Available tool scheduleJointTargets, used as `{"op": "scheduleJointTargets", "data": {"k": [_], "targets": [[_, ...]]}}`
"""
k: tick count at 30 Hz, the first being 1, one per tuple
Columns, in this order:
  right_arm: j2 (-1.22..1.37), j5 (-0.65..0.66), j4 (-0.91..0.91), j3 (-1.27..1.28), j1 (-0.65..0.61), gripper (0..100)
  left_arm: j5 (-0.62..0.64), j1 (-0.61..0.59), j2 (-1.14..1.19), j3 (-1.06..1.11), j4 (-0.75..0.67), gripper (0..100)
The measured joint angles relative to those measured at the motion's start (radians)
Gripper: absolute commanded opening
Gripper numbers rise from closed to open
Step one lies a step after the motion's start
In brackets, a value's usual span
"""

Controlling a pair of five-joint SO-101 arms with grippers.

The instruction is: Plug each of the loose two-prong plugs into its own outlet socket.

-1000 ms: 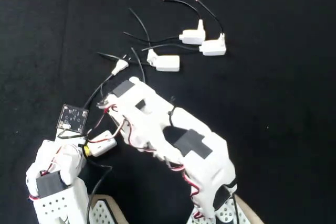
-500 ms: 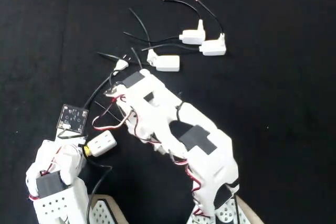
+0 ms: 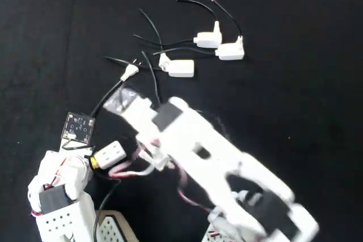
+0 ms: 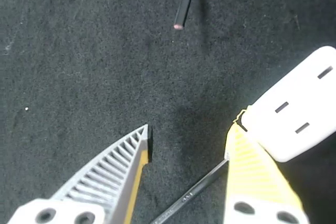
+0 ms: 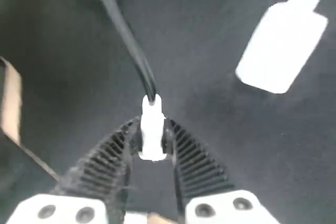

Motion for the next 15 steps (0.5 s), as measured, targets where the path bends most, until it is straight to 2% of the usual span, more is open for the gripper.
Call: {"op": "scheduleJointTargets", "data": {"k": [3,8,11,15], "targets": [[-0.206,-0.043,-0.095,0.095,-0.018,1.1,0.029,0.0,0.0,-0.005,0.0,24],[-0.466,-0.16,-0.341,0.307,-0.129,1.1,0.218,0.008,0.0,-0.1,0.0,24],[-0.595,-0.18,-0.448,0.43,-0.215,1.1,0.311,0.008,-0.005,-0.183,-0.046,24],[-0.732,-0.186,-0.479,0.511,-0.299,1.1,0.428,0.018,-0.002,-0.213,-0.161,24]]}}
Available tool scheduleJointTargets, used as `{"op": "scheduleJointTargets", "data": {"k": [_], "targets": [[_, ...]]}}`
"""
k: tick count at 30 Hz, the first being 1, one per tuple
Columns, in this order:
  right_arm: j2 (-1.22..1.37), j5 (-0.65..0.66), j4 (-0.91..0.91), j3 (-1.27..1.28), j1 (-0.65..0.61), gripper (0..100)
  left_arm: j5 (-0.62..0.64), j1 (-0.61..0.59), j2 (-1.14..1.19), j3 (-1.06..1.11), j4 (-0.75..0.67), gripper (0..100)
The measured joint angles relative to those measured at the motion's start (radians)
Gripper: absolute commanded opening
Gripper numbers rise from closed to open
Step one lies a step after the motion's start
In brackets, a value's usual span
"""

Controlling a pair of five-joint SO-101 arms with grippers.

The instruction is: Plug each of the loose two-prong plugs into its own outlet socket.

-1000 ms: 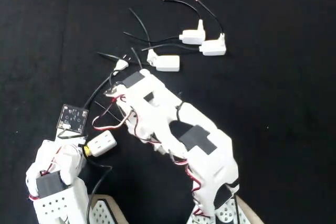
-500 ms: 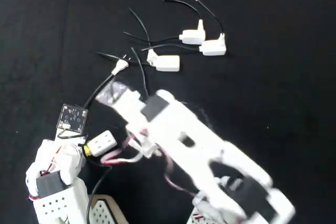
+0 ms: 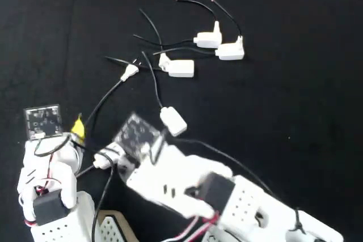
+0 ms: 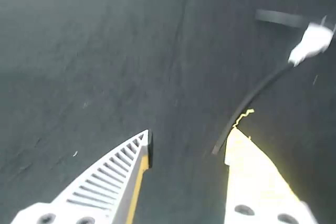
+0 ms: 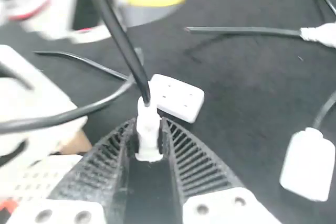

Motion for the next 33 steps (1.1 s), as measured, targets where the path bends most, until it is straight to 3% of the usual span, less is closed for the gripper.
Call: {"op": "scheduleJointTargets", "data": {"k": [5,9,13,33], "targets": [[-0.049,-0.002,-0.008,0.021,-0.014,1.1,0.14,0.141,0.002,-0.02,-0.021,24],[-0.049,-0.002,-0.008,0.026,-0.014,1.1,0.143,0.325,-0.003,-0.075,0.06,24],[-0.049,-0.002,-0.008,0.026,-0.018,1.1,0.138,0.436,-0.003,-0.133,0.133,24],[-0.048,-0.002,-0.012,0.038,0.006,1.1,0.074,0.585,-0.003,-0.176,0.189,24]]}}
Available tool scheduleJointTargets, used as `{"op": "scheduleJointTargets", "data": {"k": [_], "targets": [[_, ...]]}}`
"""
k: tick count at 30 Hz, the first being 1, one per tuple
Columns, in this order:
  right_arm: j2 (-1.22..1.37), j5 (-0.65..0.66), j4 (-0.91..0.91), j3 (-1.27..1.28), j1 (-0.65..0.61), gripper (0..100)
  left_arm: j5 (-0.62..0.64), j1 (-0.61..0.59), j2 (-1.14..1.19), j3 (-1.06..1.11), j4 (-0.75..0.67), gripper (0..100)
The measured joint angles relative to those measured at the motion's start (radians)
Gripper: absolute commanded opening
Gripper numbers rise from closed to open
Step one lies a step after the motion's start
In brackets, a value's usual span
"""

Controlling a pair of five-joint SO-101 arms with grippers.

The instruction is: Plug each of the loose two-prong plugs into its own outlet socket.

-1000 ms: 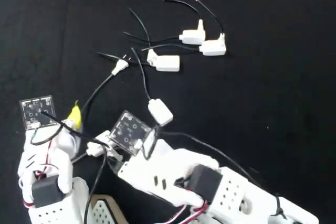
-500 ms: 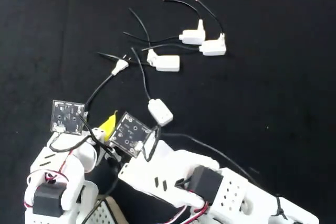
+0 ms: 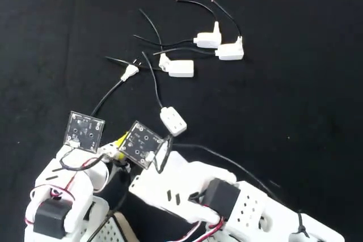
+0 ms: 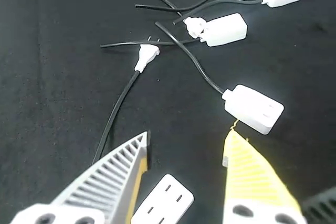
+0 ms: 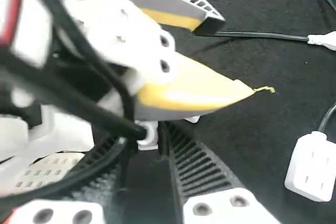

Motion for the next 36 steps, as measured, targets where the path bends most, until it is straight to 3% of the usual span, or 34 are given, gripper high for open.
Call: {"op": "scheduleJointTargets", "data": {"k": [6,12,16,19,26,36], "targets": [[0.0,-0.021,0.002,0.0,0.018,1.1,-0.089,-0.064,0.0,0.0,0.021,24],[0.058,-0.149,-0.057,-0.002,0.129,1.1,-0.16,-0.427,0.002,0.002,0.023,23],[0.238,-0.244,-0.164,-0.002,0.163,1.1,-0.16,-0.683,0.002,0.018,0.023,23],[0.402,-0.287,-0.23,-0.025,0.161,1.1,-0.16,-0.812,0.002,0.071,0.021,23],[0.701,-0.311,-0.287,-0.129,0.127,1.1,-0.166,-0.881,0.005,0.222,-0.046,23],[0.749,-0.311,-0.382,-0.141,0.126,1.1,-0.166,-0.885,0.005,0.253,-0.054,23]]}}
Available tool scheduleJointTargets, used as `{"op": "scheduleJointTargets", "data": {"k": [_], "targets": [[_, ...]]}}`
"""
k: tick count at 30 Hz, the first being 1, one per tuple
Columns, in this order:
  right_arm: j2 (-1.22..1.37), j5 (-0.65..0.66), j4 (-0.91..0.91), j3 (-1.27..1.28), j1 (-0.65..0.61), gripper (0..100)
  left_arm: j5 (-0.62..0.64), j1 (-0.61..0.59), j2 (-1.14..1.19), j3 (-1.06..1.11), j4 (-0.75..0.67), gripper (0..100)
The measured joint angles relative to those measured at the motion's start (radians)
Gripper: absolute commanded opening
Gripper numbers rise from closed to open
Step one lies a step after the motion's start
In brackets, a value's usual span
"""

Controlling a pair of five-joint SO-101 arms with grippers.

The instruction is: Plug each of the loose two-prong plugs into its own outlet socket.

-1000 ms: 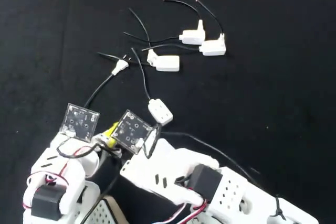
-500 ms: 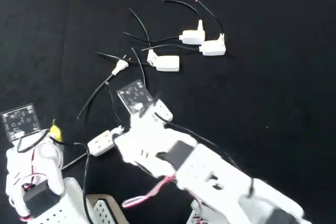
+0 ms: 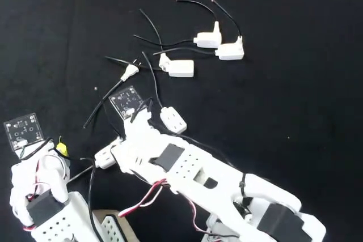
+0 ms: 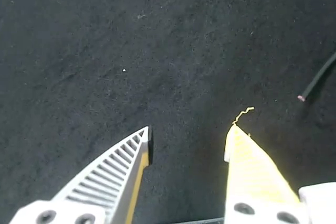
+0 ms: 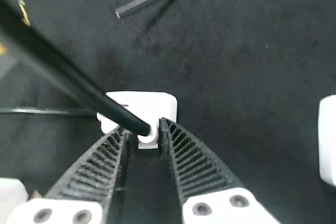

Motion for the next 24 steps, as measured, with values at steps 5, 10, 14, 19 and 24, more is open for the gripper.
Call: {"op": "scheduleJointTargets", "data": {"k": [5,10,14,19,24], "targets": [[0.08,0.0,-0.066,-0.002,0.002,1.1,0.0,0.0,0.0,0.014,0.0,23],[0.129,0.0,-0.054,-0.054,0.002,1.1,0.0,0.0,0.0,0.014,0.0,23],[0.13,0.0,0.034,-0.091,0.0,1.1,0.0,0.0,0.0,0.014,0.0,23],[0.13,-0.025,0.091,-0.106,0.023,1.1,0.0,0.0,0.0,0.014,0.0,23],[0.133,-0.026,0.11,-0.106,0.034,1.1,0.0,0.0,0.0,0.014,0.0,23]]}}
